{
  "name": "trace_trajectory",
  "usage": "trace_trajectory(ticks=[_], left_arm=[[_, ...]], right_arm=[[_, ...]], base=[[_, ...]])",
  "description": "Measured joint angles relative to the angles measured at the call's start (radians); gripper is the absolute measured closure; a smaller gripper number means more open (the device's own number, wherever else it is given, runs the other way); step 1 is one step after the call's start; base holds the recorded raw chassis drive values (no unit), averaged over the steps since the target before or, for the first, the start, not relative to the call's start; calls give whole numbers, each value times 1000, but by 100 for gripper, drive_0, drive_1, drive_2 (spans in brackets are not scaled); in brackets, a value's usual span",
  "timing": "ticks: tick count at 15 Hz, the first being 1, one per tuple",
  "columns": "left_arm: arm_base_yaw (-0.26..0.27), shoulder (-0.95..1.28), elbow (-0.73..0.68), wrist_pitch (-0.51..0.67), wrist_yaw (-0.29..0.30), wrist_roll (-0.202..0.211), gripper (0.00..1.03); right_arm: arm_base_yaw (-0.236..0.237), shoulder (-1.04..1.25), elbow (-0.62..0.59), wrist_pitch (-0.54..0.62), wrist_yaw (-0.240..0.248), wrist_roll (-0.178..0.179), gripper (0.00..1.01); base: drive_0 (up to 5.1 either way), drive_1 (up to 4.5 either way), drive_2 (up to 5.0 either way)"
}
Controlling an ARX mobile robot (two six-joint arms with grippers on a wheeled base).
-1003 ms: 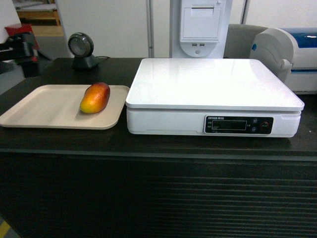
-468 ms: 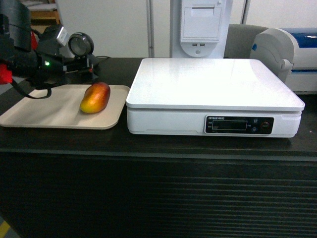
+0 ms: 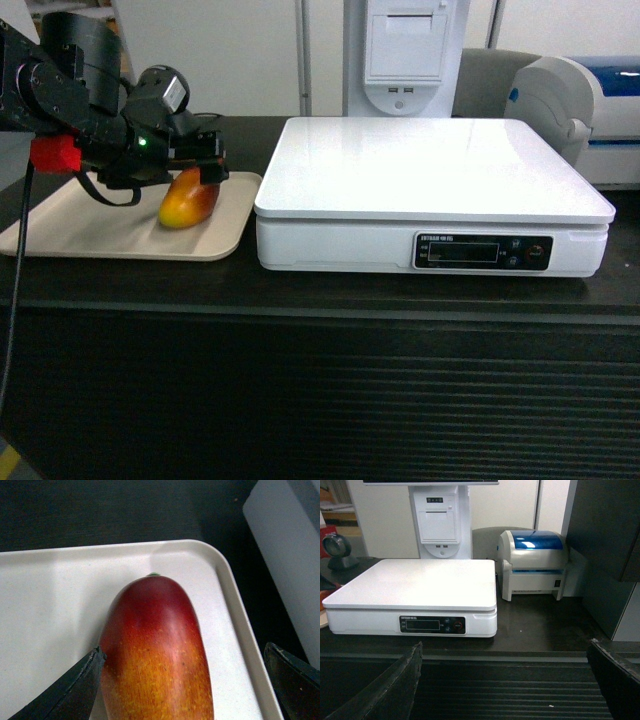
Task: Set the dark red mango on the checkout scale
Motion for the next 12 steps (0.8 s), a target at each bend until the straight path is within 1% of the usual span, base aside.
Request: trace_trajectory(ticks=[1,3,4,5,7,8,9,10,11,12], left_arm=[[3,7,15,-9,-22,7,5],[3,24,55,-49,-25,9,5],[-7,48,90,-83,-42,29,5],[-14,98,136,-143,-52,60,5],[-17,116,149,-175,-51,92,5],[-17,117,151,-187,-52,112,11],[-17,120,155,-195,-54,129,26],[-17,121,156,-195,-55,137,36],[-17,121,156,-194,-55,140,42],[-17,121,154,-183,-55,146,43]], right_arm=[[0,0,0,0,0,0,3],[0,0,0,0,0,0,3],[0,0,0,0,0,0,3],[0,0,0,0,0,0,3],[0,0,0,0,0,0,3],[0,0,0,0,0,0,3],[0,0,0,0,0,0,3],[0,0,0,0,0,0,3],[0,0,0,0,0,0,3],[0,0,0,0,0,0,3]], base=[[0,0,0],[0,0,0],[0,0,0],[0,0,0],[0,0,0],[0,0,0],[0,0,0],[0,0,0],[0,0,0],[0,0,0]])
